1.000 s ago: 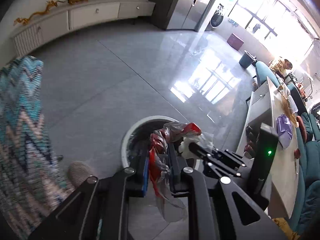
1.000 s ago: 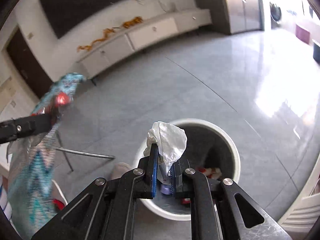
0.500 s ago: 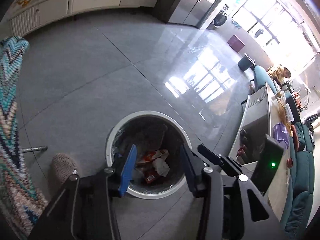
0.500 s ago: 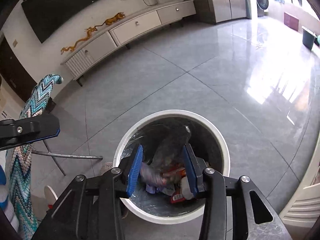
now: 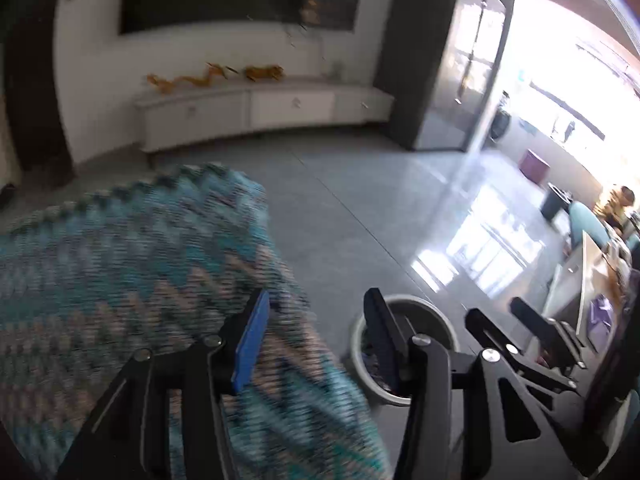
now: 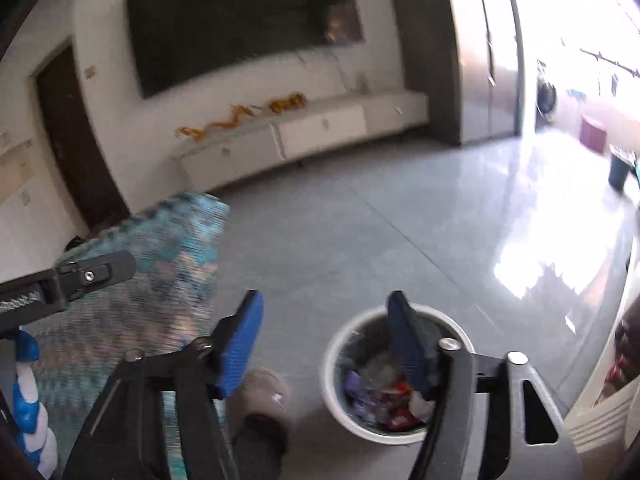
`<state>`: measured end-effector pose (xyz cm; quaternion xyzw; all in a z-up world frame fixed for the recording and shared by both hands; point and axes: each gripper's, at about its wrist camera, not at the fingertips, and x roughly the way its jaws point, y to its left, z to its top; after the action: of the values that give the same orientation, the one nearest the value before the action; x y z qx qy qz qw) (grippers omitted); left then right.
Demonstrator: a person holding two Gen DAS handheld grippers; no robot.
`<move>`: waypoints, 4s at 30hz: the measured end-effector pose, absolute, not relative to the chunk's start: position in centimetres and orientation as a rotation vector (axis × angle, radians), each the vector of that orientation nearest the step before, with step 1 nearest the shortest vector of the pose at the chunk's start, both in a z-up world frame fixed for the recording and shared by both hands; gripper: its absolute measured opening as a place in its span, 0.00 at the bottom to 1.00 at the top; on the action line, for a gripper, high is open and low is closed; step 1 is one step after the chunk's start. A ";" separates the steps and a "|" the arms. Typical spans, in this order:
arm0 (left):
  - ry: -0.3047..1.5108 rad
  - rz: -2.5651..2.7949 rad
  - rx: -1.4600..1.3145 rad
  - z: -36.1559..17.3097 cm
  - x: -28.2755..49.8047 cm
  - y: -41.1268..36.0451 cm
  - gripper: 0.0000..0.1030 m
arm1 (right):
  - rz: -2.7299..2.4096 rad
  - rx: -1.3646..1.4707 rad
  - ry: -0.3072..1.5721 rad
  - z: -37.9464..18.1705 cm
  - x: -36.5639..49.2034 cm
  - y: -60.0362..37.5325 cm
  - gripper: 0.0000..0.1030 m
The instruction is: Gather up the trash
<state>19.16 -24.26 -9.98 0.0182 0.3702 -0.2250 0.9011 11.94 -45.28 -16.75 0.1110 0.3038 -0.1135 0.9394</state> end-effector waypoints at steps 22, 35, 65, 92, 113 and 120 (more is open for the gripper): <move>0.293 0.049 0.021 -1.0 5.0 -3.9 0.98 | -0.173 0.004 0.361 -6.3 3.2 -27.0 1.00; 0.158 0.148 -0.007 1.5 -0.1 -1.4 1.00 | -0.197 -0.033 0.251 -2.8 -1.2 -26.0 1.00; 0.220 0.128 0.017 0.0 1.1 -2.0 1.00 | -0.237 0.023 0.256 -3.5 -1.7 -28.4 1.00; 0.245 0.063 0.069 -0.9 0.9 -4.6 1.00 | -0.246 0.034 0.291 -4.7 -1.2 -29.0 1.00; 0.273 0.041 0.086 -1.1 1.3 -4.9 1.00 | -0.253 0.040 0.303 -5.5 -1.1 -29.1 1.00; 0.278 0.036 0.089 -1.3 1.2 -5.1 1.00 | -0.255 0.041 0.307 -5.5 -0.9 -28.9 1.00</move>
<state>1.23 -5.06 -1.27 0.0443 0.1383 0.0178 0.9892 -0.90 -28.94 -5.55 0.0206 0.1526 -0.1266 0.9799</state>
